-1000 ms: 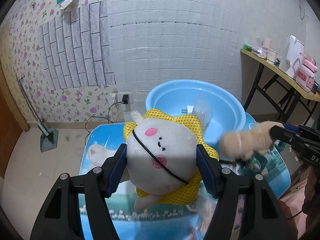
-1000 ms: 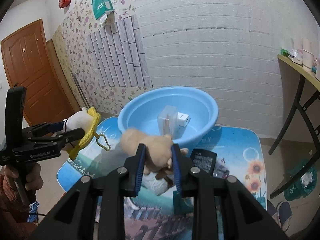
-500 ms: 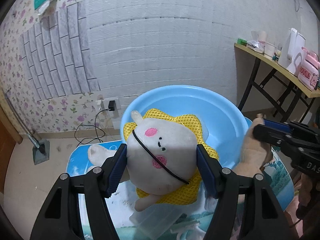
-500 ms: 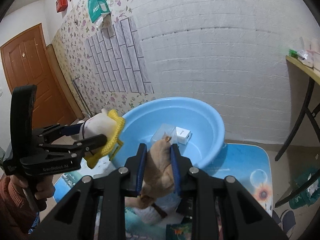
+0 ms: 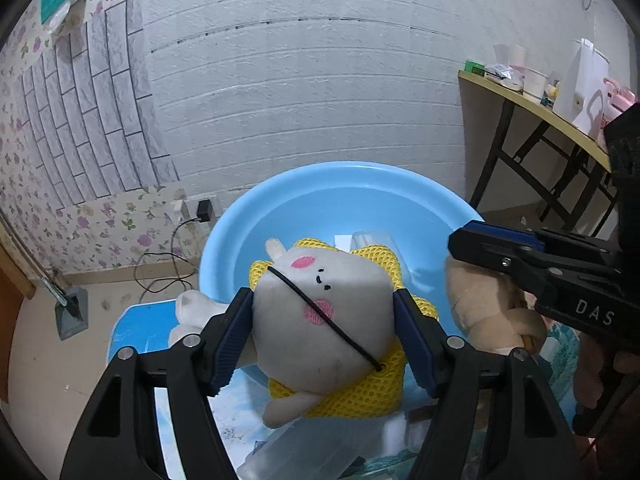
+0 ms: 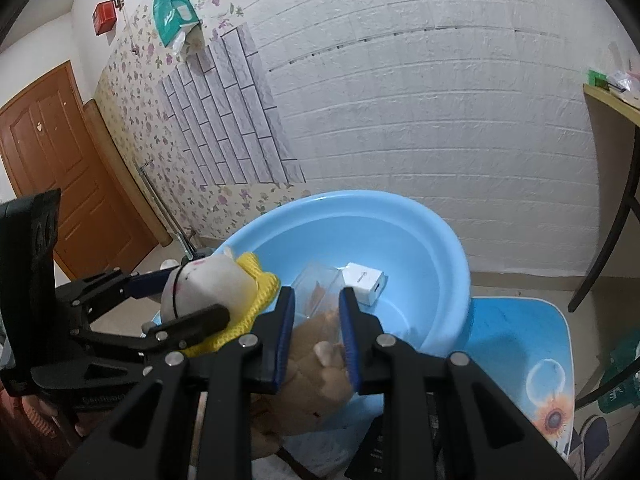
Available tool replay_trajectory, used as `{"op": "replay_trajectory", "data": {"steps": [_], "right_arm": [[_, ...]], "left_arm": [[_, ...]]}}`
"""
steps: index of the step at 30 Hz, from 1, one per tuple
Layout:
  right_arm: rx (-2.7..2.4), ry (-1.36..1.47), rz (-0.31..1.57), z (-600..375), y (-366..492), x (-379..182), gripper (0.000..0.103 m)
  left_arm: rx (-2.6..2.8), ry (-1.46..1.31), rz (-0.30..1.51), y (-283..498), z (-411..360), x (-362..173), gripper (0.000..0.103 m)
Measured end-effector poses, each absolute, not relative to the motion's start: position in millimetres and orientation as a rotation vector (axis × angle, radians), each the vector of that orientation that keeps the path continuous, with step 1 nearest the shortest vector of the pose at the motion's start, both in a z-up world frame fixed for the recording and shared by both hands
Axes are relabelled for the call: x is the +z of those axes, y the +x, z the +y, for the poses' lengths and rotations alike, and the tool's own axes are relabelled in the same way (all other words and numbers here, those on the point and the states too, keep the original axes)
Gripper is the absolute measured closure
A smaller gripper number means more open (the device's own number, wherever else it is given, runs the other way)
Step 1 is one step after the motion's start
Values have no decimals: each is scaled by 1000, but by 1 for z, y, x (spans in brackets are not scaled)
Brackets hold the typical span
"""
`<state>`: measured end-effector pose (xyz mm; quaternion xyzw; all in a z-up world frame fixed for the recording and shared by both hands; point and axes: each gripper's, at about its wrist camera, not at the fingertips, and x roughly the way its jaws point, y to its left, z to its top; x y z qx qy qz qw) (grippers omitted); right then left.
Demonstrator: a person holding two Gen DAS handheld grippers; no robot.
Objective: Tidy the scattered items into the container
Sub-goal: 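Lower both plush toys into the blue basin and open both grippers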
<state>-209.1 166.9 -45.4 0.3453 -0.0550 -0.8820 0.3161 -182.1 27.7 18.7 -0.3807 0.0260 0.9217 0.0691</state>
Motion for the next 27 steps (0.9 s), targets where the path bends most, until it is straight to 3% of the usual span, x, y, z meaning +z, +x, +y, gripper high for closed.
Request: {"op": "replay_trajectory", "data": {"steps": [8,14,27], "right_arm": [[-2350,923,-171,168,-215,-47,78],[-2379,933,-206,175,-217,-44,77],[-2421,918,-189,188,-199,-35,77]], "left_arm": [[2766,-1156,75,-183,27,20,31],[2794,-1096,142,-174,33,29,20],[2820,-1067,156,-151,33,44,20]]}}
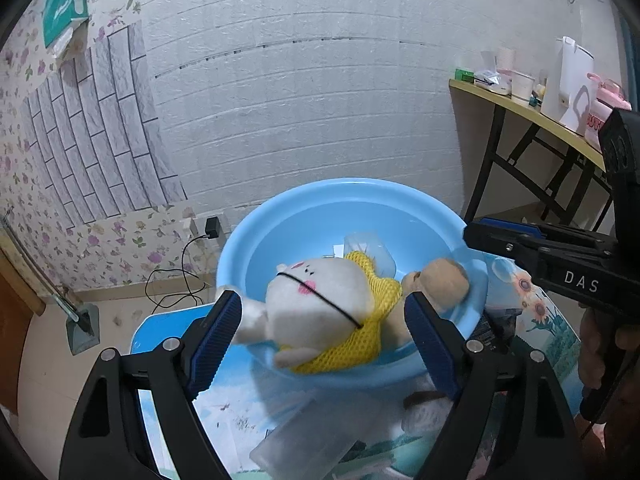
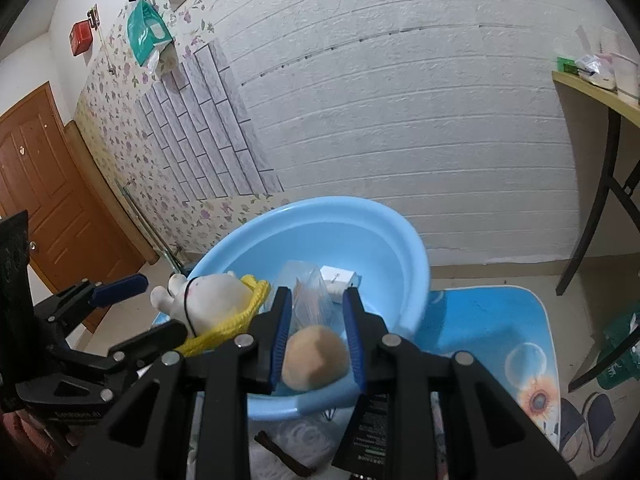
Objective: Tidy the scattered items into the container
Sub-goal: 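Lower both plush toys into the blue basin and open both grippers, then grasp the clear plastic case with the left gripper while the right grasps the green packet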
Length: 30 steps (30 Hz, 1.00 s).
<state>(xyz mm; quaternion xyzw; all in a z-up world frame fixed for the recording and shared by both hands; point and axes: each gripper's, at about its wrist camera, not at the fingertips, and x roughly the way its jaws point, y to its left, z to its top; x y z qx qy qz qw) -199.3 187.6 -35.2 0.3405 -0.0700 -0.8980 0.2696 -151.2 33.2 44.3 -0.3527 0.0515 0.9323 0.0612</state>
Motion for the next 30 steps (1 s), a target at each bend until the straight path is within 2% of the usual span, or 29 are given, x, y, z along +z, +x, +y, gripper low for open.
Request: {"op": "replay_trajectory", "data": {"steps": [10,14,19,25,29,30], "right_arm": [[-2436,964,-176,206,-163,-36,76],[-2435,1001,-162,212,-147,-41,65],[-2447,1052,-135,221,-128,-51,63],[-2459,1121,-66,227,-106,-67,44],[-2466,1161,7,227,-97,-75,27],[-2463,1171,18,227,-95,-78,26]], "left_arm": [[2880,-1109,115,-107,9,44,20],[2896,-1156,83,-87,-6,36,19],[2895,-1229,73,-64,-19,18,19],[2875,-1310,77,-46,-24,0,19],[2871,-1344,83,-40,-26,-10,19],[2870,-1351,85,-40,-26,-11,19]]}}
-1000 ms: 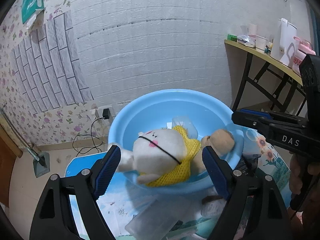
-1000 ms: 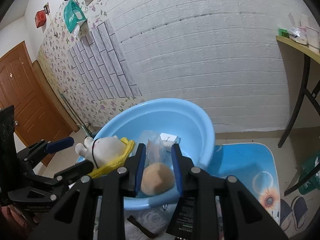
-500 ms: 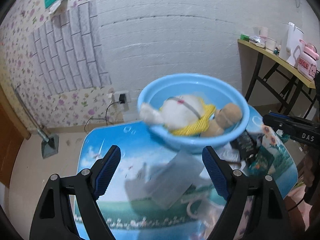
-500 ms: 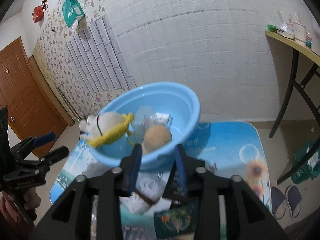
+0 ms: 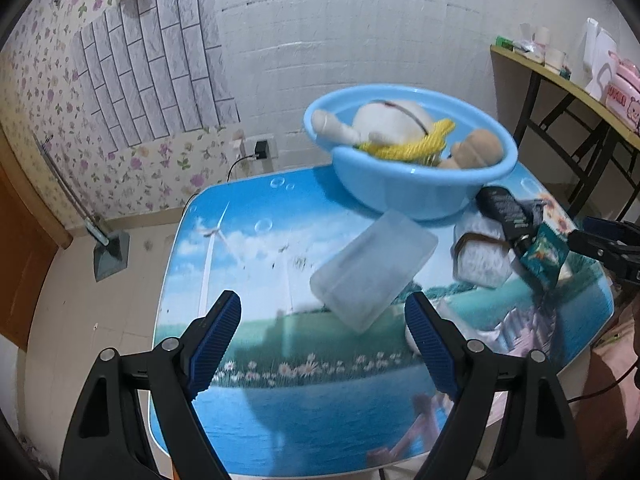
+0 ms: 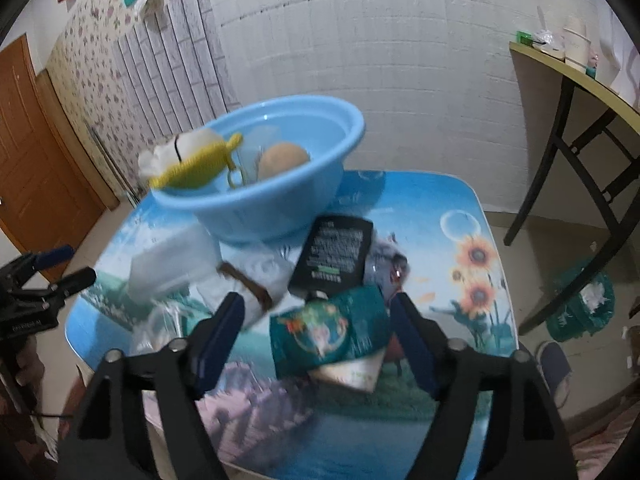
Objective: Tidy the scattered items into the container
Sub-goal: 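Grasp the clear plastic case with the left gripper while the right grasps the green packet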
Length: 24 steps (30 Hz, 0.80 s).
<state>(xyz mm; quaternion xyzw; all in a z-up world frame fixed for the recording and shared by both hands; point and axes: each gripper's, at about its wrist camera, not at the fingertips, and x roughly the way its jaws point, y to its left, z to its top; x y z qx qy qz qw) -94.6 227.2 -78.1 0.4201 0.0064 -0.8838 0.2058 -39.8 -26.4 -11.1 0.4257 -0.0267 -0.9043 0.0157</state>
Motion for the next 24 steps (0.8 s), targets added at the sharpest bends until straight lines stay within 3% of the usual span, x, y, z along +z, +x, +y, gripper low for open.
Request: {"op": "replay_trajectory", "data": {"steps": [24], "right_arm": [[-2402,1247,84,215,-95,-111,25]], "left_arm": [[-2762,1483,-124,-69,-20,-53,19]]}}
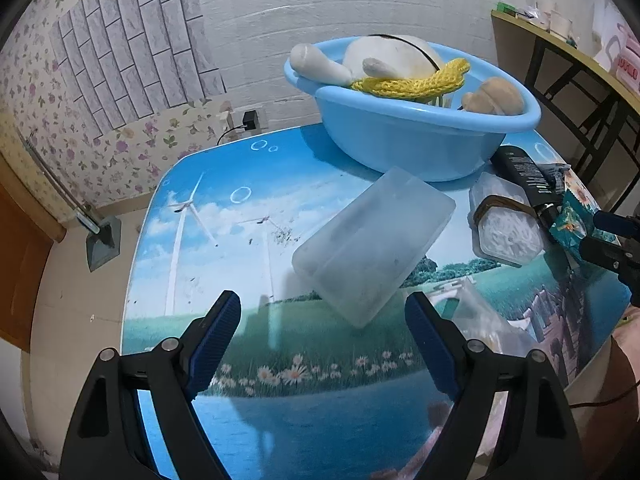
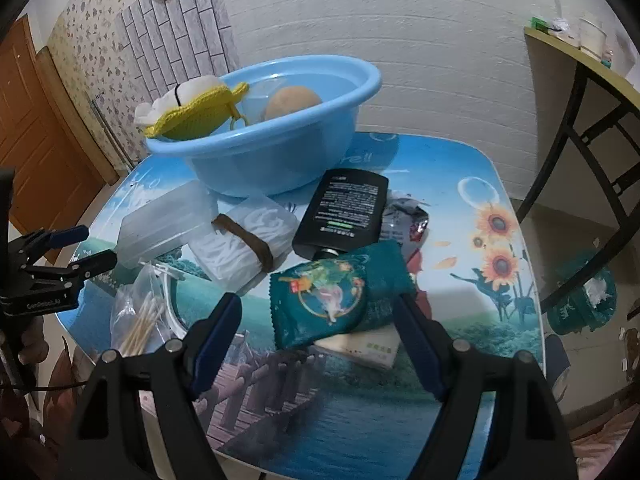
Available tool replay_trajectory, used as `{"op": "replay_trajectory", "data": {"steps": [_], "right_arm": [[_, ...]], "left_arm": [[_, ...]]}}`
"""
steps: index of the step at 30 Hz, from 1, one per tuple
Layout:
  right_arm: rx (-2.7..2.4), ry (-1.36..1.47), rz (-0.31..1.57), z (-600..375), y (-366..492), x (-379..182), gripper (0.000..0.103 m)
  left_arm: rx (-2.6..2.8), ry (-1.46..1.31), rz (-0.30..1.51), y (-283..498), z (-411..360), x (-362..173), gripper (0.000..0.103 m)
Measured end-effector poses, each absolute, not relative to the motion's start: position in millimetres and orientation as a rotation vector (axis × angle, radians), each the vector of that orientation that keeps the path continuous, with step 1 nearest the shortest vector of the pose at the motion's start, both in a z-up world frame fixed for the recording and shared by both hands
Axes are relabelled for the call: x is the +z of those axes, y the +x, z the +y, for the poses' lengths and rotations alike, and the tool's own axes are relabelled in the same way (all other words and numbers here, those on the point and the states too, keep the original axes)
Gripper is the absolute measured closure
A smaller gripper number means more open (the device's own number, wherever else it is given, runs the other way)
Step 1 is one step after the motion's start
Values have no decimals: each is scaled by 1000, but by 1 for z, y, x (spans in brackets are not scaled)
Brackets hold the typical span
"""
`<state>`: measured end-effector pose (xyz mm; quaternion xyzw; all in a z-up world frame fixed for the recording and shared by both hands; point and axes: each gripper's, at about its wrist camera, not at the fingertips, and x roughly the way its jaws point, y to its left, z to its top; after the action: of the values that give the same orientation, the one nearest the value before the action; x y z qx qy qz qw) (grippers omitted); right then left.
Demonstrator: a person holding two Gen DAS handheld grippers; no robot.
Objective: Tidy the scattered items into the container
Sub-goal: 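Grasp the clear plastic case with the left gripper while the right grasps the green packet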
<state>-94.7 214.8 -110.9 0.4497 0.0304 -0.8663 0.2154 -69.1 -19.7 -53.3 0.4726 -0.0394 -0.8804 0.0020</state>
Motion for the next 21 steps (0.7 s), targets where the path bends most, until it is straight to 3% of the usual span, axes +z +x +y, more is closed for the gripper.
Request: {"op": "replay_trajectory", "data": {"steps": [21], "right_arm": [[-2441,1255,174,207,-112,-129,25]], "left_arm": [[-2824,1574,-139,-110,-9,-71,18]]}}
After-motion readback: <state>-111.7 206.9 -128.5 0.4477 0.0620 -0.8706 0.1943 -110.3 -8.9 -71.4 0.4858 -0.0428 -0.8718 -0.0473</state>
